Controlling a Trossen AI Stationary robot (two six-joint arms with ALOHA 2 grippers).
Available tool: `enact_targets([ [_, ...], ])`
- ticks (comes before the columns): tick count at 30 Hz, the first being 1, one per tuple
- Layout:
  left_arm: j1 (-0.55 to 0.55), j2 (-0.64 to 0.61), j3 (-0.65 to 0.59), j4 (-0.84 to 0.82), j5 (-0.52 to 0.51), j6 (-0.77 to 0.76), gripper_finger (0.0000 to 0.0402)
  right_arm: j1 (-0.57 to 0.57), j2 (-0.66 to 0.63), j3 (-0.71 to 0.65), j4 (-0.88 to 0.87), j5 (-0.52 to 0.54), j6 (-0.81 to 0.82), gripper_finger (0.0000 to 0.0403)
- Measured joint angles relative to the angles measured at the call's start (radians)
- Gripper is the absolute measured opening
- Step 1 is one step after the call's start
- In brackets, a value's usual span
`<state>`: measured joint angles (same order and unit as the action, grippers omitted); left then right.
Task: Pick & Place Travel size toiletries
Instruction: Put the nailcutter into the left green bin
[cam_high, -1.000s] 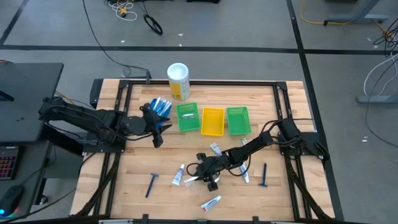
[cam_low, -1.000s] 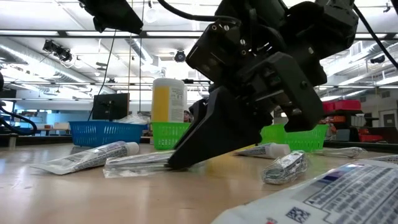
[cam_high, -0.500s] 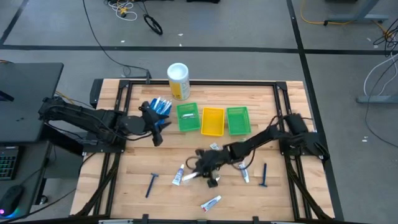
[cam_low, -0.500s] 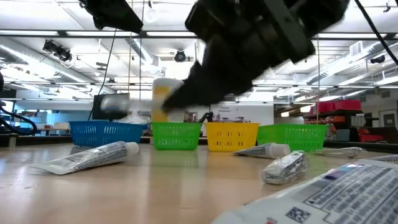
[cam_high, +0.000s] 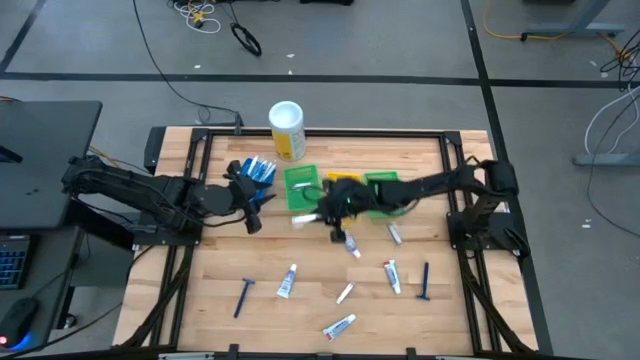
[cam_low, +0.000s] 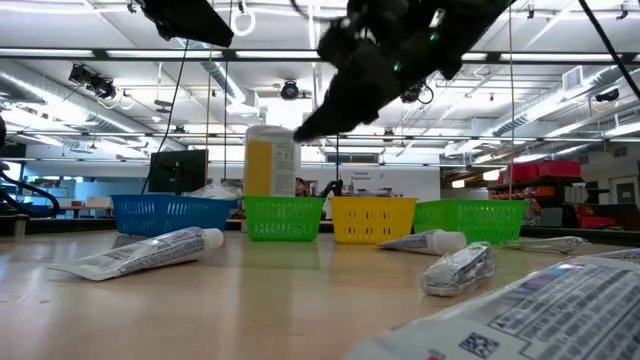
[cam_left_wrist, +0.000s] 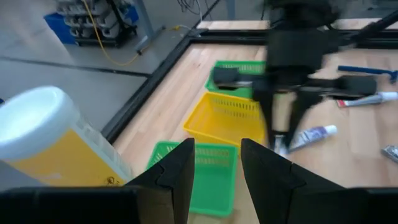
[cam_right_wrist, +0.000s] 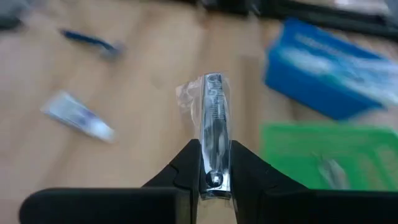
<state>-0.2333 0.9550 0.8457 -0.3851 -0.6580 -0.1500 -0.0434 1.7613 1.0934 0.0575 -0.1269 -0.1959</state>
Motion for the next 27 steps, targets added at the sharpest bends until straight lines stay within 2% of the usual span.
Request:
enact_targets([
  [7,0.032,0.0,0.0,0.058,-0.042,0.097,0.0139,-0.178,0.014,0.112,-0.129,-0.043,-0.103,0.0061],
  [11,0.068,0.0,0.0,0.082,-0.041,0.129,0.0139,-0.256,0.048,0.15,-0.111,-0.164,-0.105,0.0061],
  [21,0.136,0.0,0.0,0.088,-0.03,0.128,0.0139,-0.272,0.205,0.147,-0.056,-0.192,-0.138,0.0062],
  [27,0.14,0.0,0.0,0.086,-0.028,0.128,0.0139,-0.276,0.249,0.147,0.004,-0.19,-0.137,0.0062],
])
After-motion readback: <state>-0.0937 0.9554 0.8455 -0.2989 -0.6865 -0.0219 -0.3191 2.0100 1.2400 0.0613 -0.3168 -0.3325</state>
